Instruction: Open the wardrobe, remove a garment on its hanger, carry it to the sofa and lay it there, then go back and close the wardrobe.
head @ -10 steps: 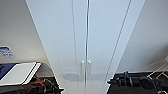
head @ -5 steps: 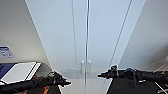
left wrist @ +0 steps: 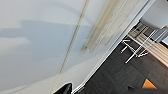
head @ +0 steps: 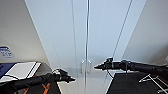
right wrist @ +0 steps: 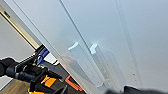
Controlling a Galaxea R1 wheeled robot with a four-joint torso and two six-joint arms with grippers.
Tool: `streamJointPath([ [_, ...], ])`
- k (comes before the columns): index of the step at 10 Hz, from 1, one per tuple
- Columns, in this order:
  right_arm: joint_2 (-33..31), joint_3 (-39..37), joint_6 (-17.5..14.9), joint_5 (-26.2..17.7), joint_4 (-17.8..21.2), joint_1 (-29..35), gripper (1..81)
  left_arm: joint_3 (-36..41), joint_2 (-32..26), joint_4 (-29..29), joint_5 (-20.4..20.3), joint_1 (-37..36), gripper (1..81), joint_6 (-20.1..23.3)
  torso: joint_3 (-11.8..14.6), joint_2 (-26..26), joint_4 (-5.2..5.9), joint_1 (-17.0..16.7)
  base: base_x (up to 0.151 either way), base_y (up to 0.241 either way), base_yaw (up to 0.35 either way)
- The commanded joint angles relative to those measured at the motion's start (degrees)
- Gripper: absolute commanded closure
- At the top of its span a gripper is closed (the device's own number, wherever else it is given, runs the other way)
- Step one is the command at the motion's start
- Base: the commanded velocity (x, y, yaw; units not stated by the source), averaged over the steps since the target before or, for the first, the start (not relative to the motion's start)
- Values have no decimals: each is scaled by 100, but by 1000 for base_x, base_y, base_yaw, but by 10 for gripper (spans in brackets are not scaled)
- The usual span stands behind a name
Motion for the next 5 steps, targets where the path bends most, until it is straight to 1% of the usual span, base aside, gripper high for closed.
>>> streamJointPath([
  [1,340,-168,12,-153,9,922,10,-310,380,-115,111,-980,10,-46,0,0,0,0,0,0,0],
  [4,710,-405,12,-162,-8,931,10,-697,741,-107,154,-1235,10,-116,-4,2,0,2,0,0,0],
  [5,771,-519,12,-162,-17,922,10,-837,855,-107,241,-1279,10,-116,-4,5,0,2,0,0,0],
])
